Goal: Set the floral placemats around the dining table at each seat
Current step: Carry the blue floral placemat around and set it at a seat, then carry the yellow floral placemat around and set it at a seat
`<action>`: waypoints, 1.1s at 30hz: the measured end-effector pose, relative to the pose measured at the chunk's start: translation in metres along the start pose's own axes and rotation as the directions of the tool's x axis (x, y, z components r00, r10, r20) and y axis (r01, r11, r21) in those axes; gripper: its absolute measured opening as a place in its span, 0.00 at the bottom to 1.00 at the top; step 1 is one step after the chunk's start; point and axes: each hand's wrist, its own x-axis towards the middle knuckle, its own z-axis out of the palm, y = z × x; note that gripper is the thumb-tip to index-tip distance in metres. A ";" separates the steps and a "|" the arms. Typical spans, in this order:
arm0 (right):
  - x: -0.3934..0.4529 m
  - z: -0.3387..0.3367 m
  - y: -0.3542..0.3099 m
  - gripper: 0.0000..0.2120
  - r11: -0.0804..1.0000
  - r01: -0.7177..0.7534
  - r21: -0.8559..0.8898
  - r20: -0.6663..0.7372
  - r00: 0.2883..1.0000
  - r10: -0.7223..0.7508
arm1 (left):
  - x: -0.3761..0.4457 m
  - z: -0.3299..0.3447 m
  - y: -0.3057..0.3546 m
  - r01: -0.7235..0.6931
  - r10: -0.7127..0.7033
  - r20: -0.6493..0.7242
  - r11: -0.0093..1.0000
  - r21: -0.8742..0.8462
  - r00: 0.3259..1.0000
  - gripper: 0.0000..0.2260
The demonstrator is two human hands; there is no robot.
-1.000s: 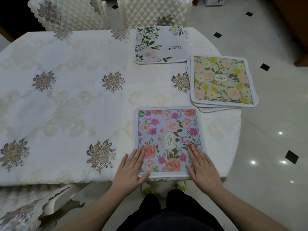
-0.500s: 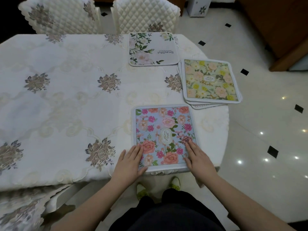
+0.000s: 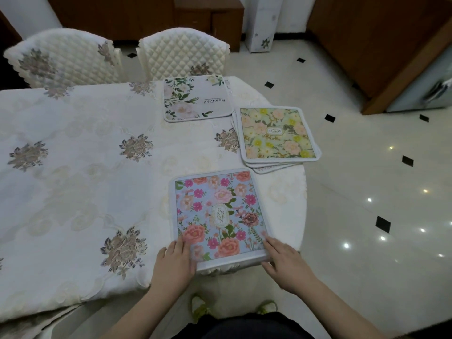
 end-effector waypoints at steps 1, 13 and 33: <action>-0.001 -0.002 0.007 0.43 1.000 -0.008 -0.011 -0.004 1.000 0.008 | 0.004 -0.008 0.004 -0.003 0.003 -0.002 1.000 -0.017 1.000 0.22; -0.051 -0.016 0.111 0.44 0.982 -0.178 0.064 -0.140 0.973 0.186 | 0.061 -0.066 0.112 -0.161 0.160 -0.020 0.986 -0.044 0.987 0.25; -0.083 -0.067 0.220 0.33 0.911 -0.331 0.248 -0.287 0.873 0.395 | 0.130 -0.101 0.277 -0.393 0.414 -0.140 0.906 0.159 0.899 0.29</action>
